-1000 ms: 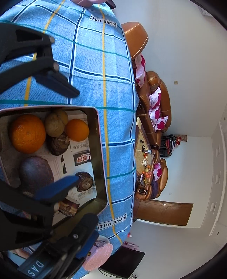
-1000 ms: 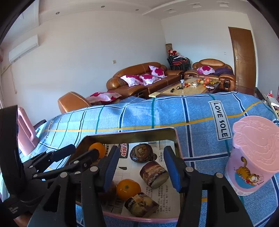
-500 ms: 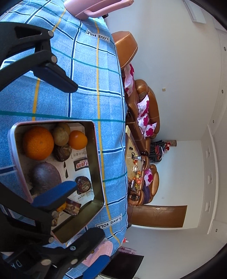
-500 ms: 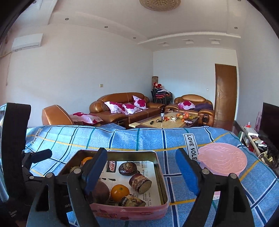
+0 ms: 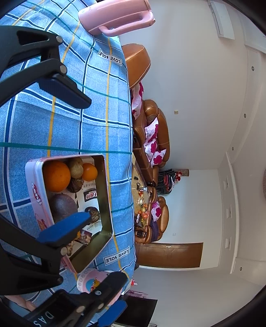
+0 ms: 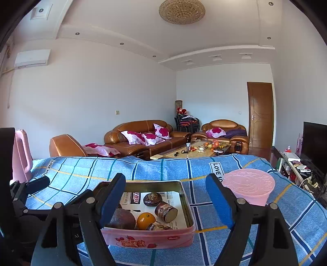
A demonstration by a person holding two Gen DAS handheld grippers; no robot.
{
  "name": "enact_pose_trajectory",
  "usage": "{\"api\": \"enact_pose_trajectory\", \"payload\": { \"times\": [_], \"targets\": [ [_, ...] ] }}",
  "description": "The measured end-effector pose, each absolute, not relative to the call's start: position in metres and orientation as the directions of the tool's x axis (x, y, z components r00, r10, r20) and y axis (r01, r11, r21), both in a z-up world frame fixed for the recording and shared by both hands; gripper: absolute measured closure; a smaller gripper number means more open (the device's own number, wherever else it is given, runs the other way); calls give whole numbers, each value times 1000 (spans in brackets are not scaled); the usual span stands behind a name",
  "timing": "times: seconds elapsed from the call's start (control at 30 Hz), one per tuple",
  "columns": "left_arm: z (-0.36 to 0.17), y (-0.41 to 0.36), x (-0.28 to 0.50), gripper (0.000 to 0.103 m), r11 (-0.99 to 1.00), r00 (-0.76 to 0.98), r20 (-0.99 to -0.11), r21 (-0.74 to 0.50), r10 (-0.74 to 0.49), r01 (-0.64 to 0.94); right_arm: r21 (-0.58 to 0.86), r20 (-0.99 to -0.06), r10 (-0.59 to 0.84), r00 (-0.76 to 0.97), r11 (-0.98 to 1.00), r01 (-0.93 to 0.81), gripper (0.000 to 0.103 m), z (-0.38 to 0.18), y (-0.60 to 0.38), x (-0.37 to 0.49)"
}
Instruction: Organize fruits
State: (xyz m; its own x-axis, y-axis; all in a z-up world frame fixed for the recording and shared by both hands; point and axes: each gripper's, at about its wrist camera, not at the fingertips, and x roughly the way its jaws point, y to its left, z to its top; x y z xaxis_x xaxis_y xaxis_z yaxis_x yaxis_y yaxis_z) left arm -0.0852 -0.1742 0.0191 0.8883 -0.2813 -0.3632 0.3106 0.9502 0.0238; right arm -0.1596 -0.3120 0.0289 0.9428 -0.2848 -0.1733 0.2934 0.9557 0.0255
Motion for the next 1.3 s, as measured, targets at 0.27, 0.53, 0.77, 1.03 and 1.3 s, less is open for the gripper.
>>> {"api": "enact_pose_trajectory", "payload": {
  "times": [0.27,0.53,0.77,1.03,1.3],
  "targets": [
    [20,-170,-91,0,956,900,-341,16,-271,294,95,-112,-321,940,939,332,21,32,-320,-180],
    [20,-170,-93,0,957,905,-332,24,-265,289,104,-98,-335,937,933,345,21,31,-320,-182],
    [20,-171,-95,0,958,906,-331,26,-262,287,105,-100,-340,935,931,350,21,30,-319,-183],
    [20,-170,-94,0,959,907,-333,27,-257,282,105,-102,-348,932,928,358,21,30,-322,-185],
    [20,-169,-92,0,961,908,-337,27,-251,275,101,-104,-349,931,928,359,21,30,-319,-185]
  ]
}}
